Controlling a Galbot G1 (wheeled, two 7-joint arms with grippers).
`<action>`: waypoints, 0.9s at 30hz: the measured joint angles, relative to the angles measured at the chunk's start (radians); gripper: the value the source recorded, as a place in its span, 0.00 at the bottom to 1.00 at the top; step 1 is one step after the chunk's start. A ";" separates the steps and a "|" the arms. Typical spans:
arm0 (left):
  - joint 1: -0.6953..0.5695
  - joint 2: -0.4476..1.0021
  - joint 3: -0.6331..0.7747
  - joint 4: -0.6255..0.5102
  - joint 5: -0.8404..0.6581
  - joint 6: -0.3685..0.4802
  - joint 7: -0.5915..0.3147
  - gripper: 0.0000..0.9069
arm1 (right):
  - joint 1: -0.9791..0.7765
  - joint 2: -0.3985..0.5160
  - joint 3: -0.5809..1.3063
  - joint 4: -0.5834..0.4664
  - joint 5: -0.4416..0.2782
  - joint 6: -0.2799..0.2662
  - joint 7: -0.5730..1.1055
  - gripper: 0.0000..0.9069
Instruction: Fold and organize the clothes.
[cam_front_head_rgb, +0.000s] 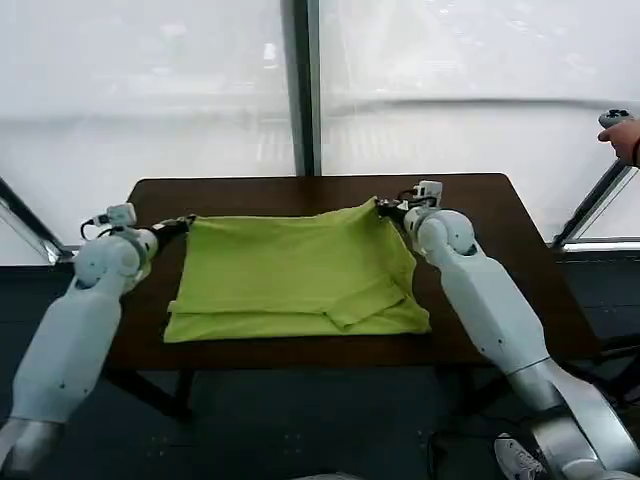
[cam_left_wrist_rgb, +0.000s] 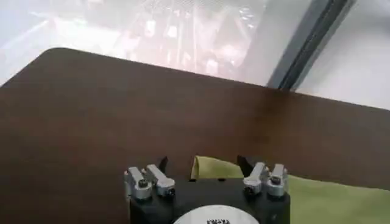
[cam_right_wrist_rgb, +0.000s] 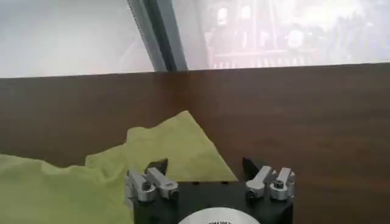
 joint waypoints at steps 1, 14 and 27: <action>-0.016 -0.004 0.010 0.025 0.003 -0.004 0.007 0.97 | 0.014 0.013 -0.006 -0.027 -0.009 0.000 -0.007 0.97; -0.071 -0.022 0.037 0.151 0.011 -0.020 0.020 0.97 | 0.113 0.144 -0.025 -0.277 -0.094 0.000 -0.105 0.97; -0.053 -0.021 0.032 0.142 0.016 -0.019 0.018 0.89 | 0.140 0.177 -0.030 -0.335 -0.106 0.000 -0.100 0.97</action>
